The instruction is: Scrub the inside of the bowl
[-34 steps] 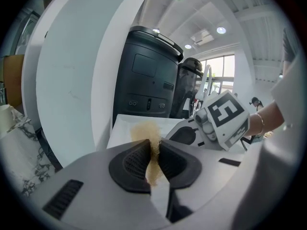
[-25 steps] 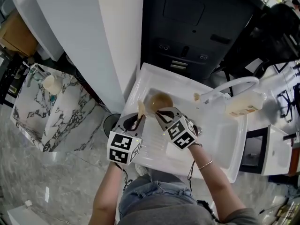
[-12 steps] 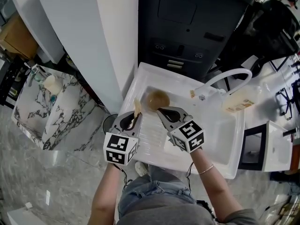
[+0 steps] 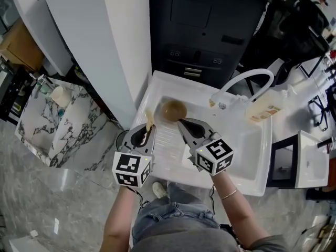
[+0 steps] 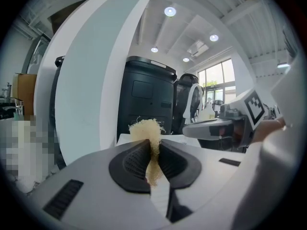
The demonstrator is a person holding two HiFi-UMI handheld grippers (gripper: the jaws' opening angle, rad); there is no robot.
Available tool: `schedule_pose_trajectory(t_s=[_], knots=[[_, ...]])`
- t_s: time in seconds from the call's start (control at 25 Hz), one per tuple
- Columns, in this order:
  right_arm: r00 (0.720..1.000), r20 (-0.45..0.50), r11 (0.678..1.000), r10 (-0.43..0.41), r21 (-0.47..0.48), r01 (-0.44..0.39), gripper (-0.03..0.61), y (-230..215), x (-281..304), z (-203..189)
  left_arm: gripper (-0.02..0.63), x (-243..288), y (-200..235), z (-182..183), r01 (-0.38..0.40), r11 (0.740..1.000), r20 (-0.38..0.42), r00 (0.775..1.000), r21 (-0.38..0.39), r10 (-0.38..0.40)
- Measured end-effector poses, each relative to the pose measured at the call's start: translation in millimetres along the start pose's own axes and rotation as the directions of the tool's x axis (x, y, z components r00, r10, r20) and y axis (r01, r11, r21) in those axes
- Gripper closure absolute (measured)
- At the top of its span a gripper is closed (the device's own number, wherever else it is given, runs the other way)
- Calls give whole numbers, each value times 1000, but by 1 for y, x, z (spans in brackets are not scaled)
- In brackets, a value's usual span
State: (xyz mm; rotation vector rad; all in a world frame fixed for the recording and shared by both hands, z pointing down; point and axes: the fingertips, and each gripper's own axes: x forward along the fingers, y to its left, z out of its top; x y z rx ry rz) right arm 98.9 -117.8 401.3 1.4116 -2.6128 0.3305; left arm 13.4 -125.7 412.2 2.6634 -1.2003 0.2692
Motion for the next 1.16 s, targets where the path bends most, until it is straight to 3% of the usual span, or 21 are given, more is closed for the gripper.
schedule_pose_trajectory(t_s=[1.16], knots=[[990, 127, 997, -67, -34, 72, 569, 39, -49, 17, 569, -45, -24, 17, -3, 1000, 97, 995, 12, 2]])
